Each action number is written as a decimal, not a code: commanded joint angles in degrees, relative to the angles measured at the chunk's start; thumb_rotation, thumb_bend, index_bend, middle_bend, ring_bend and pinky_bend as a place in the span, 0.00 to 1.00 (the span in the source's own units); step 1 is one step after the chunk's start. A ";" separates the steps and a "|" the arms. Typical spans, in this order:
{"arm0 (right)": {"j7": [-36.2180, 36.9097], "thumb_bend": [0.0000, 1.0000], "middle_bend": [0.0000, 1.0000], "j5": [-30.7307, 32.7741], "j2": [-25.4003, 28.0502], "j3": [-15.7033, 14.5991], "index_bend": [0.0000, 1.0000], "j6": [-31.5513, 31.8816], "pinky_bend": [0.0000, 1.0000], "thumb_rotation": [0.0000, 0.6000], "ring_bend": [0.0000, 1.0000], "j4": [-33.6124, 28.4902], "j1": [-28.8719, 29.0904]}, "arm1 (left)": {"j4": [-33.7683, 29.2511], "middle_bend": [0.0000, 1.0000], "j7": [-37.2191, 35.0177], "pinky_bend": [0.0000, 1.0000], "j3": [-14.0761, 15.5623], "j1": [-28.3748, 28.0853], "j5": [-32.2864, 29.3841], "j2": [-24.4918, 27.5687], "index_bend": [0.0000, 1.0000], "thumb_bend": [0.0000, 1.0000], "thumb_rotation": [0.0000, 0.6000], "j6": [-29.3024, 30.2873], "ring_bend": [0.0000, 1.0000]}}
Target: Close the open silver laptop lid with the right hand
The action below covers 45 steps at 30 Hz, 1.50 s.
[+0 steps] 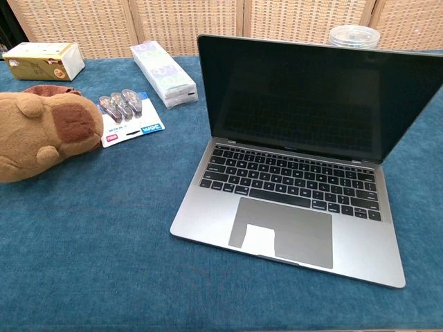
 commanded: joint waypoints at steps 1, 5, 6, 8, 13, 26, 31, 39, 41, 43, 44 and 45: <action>0.08 0.19 0.00 0.07 -0.06 -0.04 0.04 -0.04 0.04 1.00 0.00 0.04 -0.03 | -0.03 0.09 -0.07 0.20 0.00 0.03 0.09 0.03 0.27 0.12 1.00 0.06 0.14; 0.18 0.19 0.00 0.13 -0.15 -0.13 0.04 -0.11 0.04 1.00 0.00 0.11 -0.10 | -0.03 0.09 -0.12 0.20 0.08 0.10 0.25 0.13 0.27 0.12 1.00 0.12 0.14; 0.17 0.19 0.00 0.07 -0.15 -0.13 0.04 -0.04 0.04 1.00 0.00 0.09 -0.13 | -0.03 0.09 -0.16 0.20 0.07 0.14 0.29 0.17 0.27 0.12 1.00 0.22 0.14; 0.20 0.19 0.00 -0.07 -0.10 -0.14 0.04 0.11 0.04 1.00 0.00 -0.02 -0.18 | -0.07 0.09 -0.25 0.20 0.07 0.22 0.36 0.26 0.27 0.12 1.00 0.40 0.14; -0.26 0.19 0.00 -0.56 0.37 0.04 0.04 0.35 0.04 1.00 0.00 -0.57 -0.03 | -0.07 0.09 -0.42 0.20 -0.11 0.33 0.09 0.48 0.27 0.12 1.00 0.63 0.14; -1.45 0.19 0.00 -0.58 0.32 1.09 0.04 -2.99 0.04 1.00 0.00 -2.71 2.80 | -0.12 0.09 -0.60 0.20 -0.11 0.60 0.21 0.80 0.27 0.12 1.00 0.89 0.14; -2.12 0.19 0.00 2.87 -1.15 3.91 0.05 -9.27 0.04 1.00 0.00 -3.70 8.02 | -0.44 0.09 -0.56 0.20 -0.08 1.18 1.16 1.16 0.27 0.12 1.00 2.36 0.14; -6.53 0.19 0.00 9.38 -2.95 7.61 0.05 -16.97 0.04 1.00 0.00 -4.75 14.81 | -0.78 0.09 -0.95 0.20 -0.10 2.06 2.69 2.06 0.27 0.12 1.00 4.89 0.14; -7.79 0.19 0.00 10.41 -3.36 8.03 0.06 -18.26 0.04 1.00 0.00 -4.90 15.98 | -0.80 0.09 -1.06 0.20 -0.09 2.16 2.81 2.16 0.27 0.12 1.00 5.09 0.14; -9.36 0.19 0.00 11.27 -3.76 8.42 0.06 -19.42 0.04 1.00 0.00 -5.45 17.18 | -0.74 0.09 -1.14 0.20 -0.08 2.21 2.88 2.22 0.27 0.12 1.00 5.15 0.14; -10.01 0.19 0.00 11.61 -3.85 8.53 0.06 -19.70 0.04 1.00 0.00 -5.78 17.53 | -0.73 0.09 -1.19 0.20 -0.09 2.23 2.90 2.23 0.27 0.12 1.00 5.19 0.14; -10.62 0.19 0.00 11.88 -3.92 8.65 0.06 -19.88 0.04 1.00 0.00 -6.16 17.84 | -0.73 0.09 -1.25 0.20 -0.10 2.26 2.91 2.27 0.27 0.12 1.00 5.24 0.14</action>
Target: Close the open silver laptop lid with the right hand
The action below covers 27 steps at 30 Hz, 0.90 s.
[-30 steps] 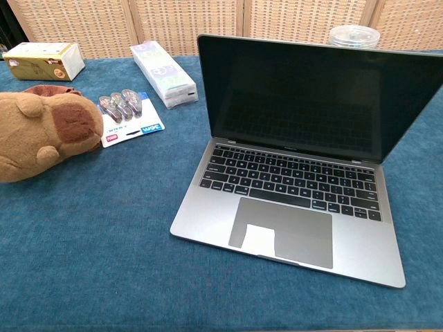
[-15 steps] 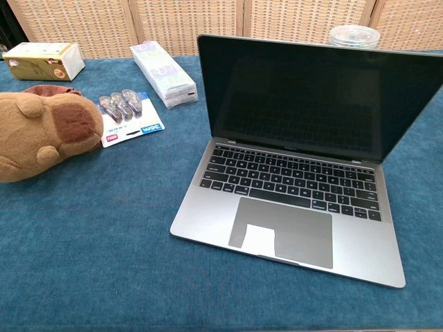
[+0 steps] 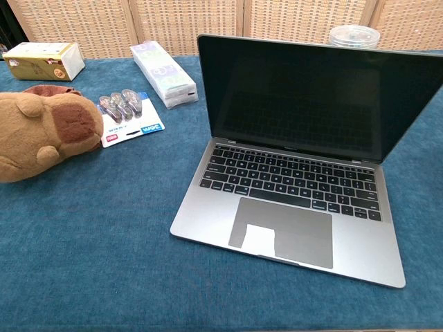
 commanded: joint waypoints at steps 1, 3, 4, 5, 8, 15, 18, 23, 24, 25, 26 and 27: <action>-2.26 0.19 0.00 1.06 -0.51 0.64 0.06 -1.05 0.04 1.00 0.00 -1.38 1.22 | 0.01 0.09 -0.09 0.20 -0.02 0.08 0.00 0.07 0.27 0.12 1.00 0.12 0.14; -3.06 0.19 0.00 1.28 -0.52 0.74 0.06 -1.13 0.04 1.00 0.00 -1.95 1.51 | 0.02 0.09 -0.18 0.20 -0.04 0.14 0.01 0.12 0.27 0.12 1.00 0.27 0.14; -3.45 0.19 0.00 1.43 -0.51 0.80 0.06 -1.18 0.04 1.00 0.00 -2.25 1.66 | 0.03 0.09 -0.23 0.20 -0.03 0.19 0.02 0.15 0.27 0.12 1.00 0.34 0.14; -3.63 0.19 0.00 1.51 -0.50 0.84 0.06 -1.21 0.04 1.00 0.00 -2.41 1.75 | 0.04 0.09 -0.26 0.20 -0.03 0.21 0.03 0.17 0.27 0.12 1.00 0.37 0.14; -4.89 0.19 0.00 2.34 -0.27 1.40 0.06 -1.67 0.04 1.00 0.00 -4.12 2.67 | 0.16 0.09 -0.53 0.20 0.02 0.46 0.04 0.35 0.27 0.12 1.00 0.79 0.14; -8.80 0.19 0.00 7.27 0.00 2.98 0.06 -3.68 0.04 1.00 0.00 -9.85 5.69 | 0.82 0.09 -2.01 0.20 0.77 1.43 0.91 0.97 0.27 0.12 1.00 2.31 0.14; -11.09 0.19 0.00 10.07 -0.69 2.80 0.06 -4.61 0.04 1.00 0.00 -11.31 6.81 | 0.84 0.09 -2.23 0.20 1.03 1.61 2.02 1.17 0.27 0.12 1.00 2.91 0.14; -15.86 0.19 0.00 13.11 -1.85 1.83 0.04 -4.79 0.02 1.00 0.00 -12.82 8.09 | 0.46 0.09 -2.34 0.20 1.45 2.18 4.18 1.71 0.27 0.12 1.00 4.61 0.14; -17.07 0.19 0.00 13.69 -1.87 1.48 0.03 -4.90 0.01 1.00 0.00 -12.88 8.31 | 0.41 0.09 -2.29 0.20 1.52 2.27 4.50 1.79 0.27 0.12 1.00 4.84 0.14; -18.53 0.19 0.00 14.20 -1.85 1.09 0.02 -5.03 0.00 1.00 0.00 -12.88 8.59 | 0.37 0.09 -2.27 0.20 1.60 2.34 4.84 1.87 0.27 0.12 1.00 5.03 0.14; -20.02 0.19 0.00 14.69 -1.83 0.71 0.02 -5.08 0.00 1.00 0.00 -12.91 8.86 | 0.31 0.09 -2.23 0.20 1.70 2.40 5.16 1.93 0.27 0.12 1.00 5.15 0.14; -21.42 0.19 0.00 15.15 -1.88 0.39 0.02 -5.03 0.00 1.00 0.00 -12.96 9.12 | 0.27 0.09 -2.14 0.20 1.76 2.42 5.41 2.00 0.27 0.12 1.00 5.20 0.14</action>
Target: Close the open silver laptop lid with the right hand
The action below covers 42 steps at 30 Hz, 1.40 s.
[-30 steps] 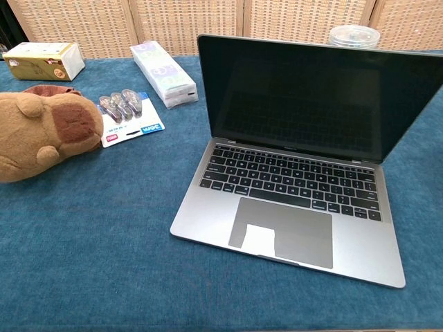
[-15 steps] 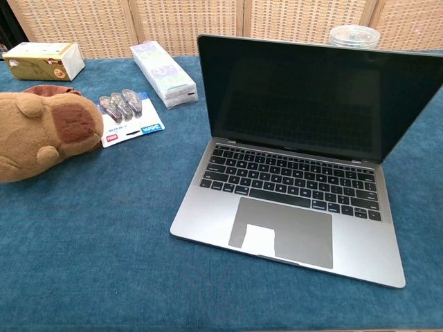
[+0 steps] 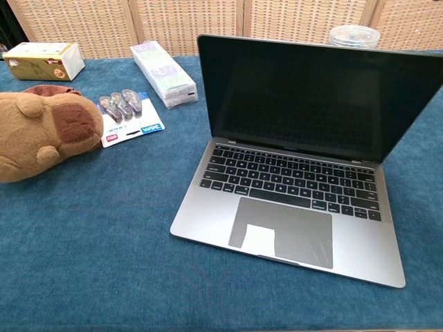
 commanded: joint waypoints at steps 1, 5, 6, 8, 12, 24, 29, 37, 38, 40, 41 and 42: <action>-5.33 0.19 0.00 2.28 -0.37 -1.52 0.02 -0.20 0.00 1.00 0.00 -0.50 1.32 | -0.13 0.09 0.23 0.20 0.24 0.12 0.63 0.25 0.27 0.12 1.00 0.16 0.14; -10.03 0.19 0.00 4.89 -0.59 -2.41 0.02 0.28 0.00 1.00 0.00 -0.95 2.44 | -0.36 0.09 0.65 0.20 0.53 0.23 1.49 0.63 0.27 0.12 1.00 0.27 0.14; -10.60 0.19 0.00 5.38 -0.64 -2.45 0.02 0.36 0.00 1.00 0.00 -1.05 2.68 | -0.37 0.09 0.67 0.20 0.66 0.25 1.65 0.80 0.27 0.12 1.00 0.25 0.14; -12.49 0.19 0.00 5.98 -0.68 -2.82 0.02 0.42 0.00 1.00 0.00 -1.18 3.30 | -0.59 0.09 0.53 0.20 0.96 0.27 1.99 1.28 0.27 0.12 1.00 0.22 0.14; -15.55 0.19 0.00 6.36 -1.56 -3.55 0.02 0.97 0.00 1.00 0.00 -2.44 4.17 | -0.83 0.09 0.05 0.20 1.23 0.34 2.31 1.87 0.27 0.12 1.00 0.54 0.14; -20.98 0.19 0.00 8.68 -3.84 -4.27 0.03 3.22 0.00 1.00 0.00 -6.33 6.54 | -0.67 0.09 -0.50 0.20 1.39 0.52 2.71 2.33 0.27 0.12 1.00 1.14 0.14; -21.85 0.19 0.00 8.42 -4.90 -5.35 0.04 3.99 0.00 1.00 0.00 -6.95 6.56 | -0.61 0.09 -0.50 0.20 1.40 0.51 2.73 2.31 0.27 0.12 1.00 1.07 0.14; -20.86 0.19 0.00 7.17 -7.07 -7.85 0.04 3.93 0.00 1.00 0.00 -5.37 5.51 | -0.58 0.09 -0.18 0.20 1.43 0.38 2.92 2.14 0.27 0.12 1.00 0.63 0.14; -20.81 0.19 0.00 6.97 -7.20 -7.98 0.05 4.01 0.00 1.00 0.00 -5.25 5.43 | -0.60 0.09 -0.14 0.20 1.44 0.37 2.92 2.13 0.27 0.12 1.00 0.57 0.14; -20.87 0.19 0.00 6.28 -7.54 -8.67 0.05 4.26 0.00 1.00 0.00 -5.11 5.05 | -0.62 0.09 0.03 0.20 1.48 0.33 3.01 2.10 0.27 0.12 1.00 0.41 0.14; -20.92 0.19 0.00 5.98 -7.65 -8.92 0.05 4.41 0.00 1.00 0.00 -5.19 4.89 | -0.63 0.09 0.05 0.20 1.49 0.33 3.03 2.08 0.27 0.12 1.00 0.39 0.14; -20.90 0.19 0.00 5.66 -7.78 -9.22 0.05 4.68 0.00 1.00 0.00 -5.38 4.63 | -0.66 0.09 0.05 0.20 1.50 0.33 3.06 2.07 0.27 0.12 1.00 0.40 0.14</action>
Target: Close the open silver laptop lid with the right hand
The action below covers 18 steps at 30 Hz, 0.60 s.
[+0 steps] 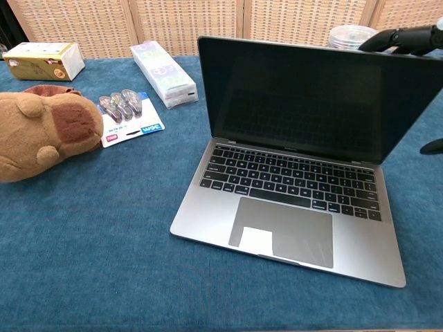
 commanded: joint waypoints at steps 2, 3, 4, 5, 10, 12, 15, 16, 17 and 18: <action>-0.03 0.19 0.00 -1.05 -0.63 -1.10 0.05 0.83 0.00 1.00 0.00 -0.52 -0.88 | 0.00 0.09 0.05 0.20 0.02 -0.03 0.03 0.01 0.27 0.12 1.00 -0.07 0.14; -0.28 0.19 0.00 -1.27 -0.77 -1.56 0.05 0.90 0.00 1.00 0.00 -0.84 -1.09 | -0.01 0.09 0.05 0.20 0.05 -0.06 0.06 0.04 0.27 0.12 1.00 -0.13 0.14; -0.51 0.19 0.00 -1.35 -0.81 -1.84 0.05 0.96 0.00 1.00 0.00 -1.03 -1.18 | -0.02 0.09 0.03 0.20 0.06 -0.06 0.08 0.06 0.27 0.12 1.00 -0.12 0.14; -1.03 0.19 0.00 -1.32 -0.80 -2.30 0.05 1.03 0.00 1.00 0.00 -1.43 -1.30 | -0.06 0.09 -0.06 0.20 0.08 -0.05 0.18 0.09 0.27 0.12 1.00 -0.02 0.14; -2.84 0.19 0.00 -1.38 -0.90 -3.35 0.05 2.10 0.00 1.00 0.00 -2.78 -1.77 | -0.01 0.09 -0.33 0.20 0.20 -0.01 0.57 0.20 0.27 0.12 1.00 0.31 0.14; -3.63 0.19 0.00 -1.47 -1.00 -3.98 0.05 2.54 0.00 1.00 0.00 -3.46 -2.07 | 0.03 0.09 -0.42 0.20 0.25 -0.01 0.87 0.22 0.27 0.12 1.00 0.49 0.14; -4.32 0.19 0.00 -1.82 -1.58 -4.74 0.05 3.02 0.00 1.00 0.00 -3.67 -2.53 | 0.06 0.09 -0.54 0.20 0.36 0.05 1.31 0.25 0.27 0.12 1.00 0.79 0.14; -4.49 0.19 0.00 -1.98 -1.77 -4.98 0.05 3.07 0.00 1.00 0.00 -3.67 -2.65 | 0.05 0.09 -0.56 0.20 0.40 0.06 1.44 0.26 0.27 0.12 1.00 0.84 0.14; -4.70 0.19 0.00 -2.15 -1.96 -5.21 0.05 3.15 0.00 1.00 0.00 -3.67 -2.77 | 0.04 0.09 -0.58 0.20 0.46 0.06 1.59 0.29 0.27 0.12 1.00 0.87 0.14; -4.84 0.19 0.00 -2.25 -2.07 -5.34 0.05 3.23 0.00 1.00 0.00 -3.67 -2.84 | 0.03 0.09 -0.59 0.20 0.49 0.07 1.67 0.30 0.27 0.12 1.00 0.89 0.14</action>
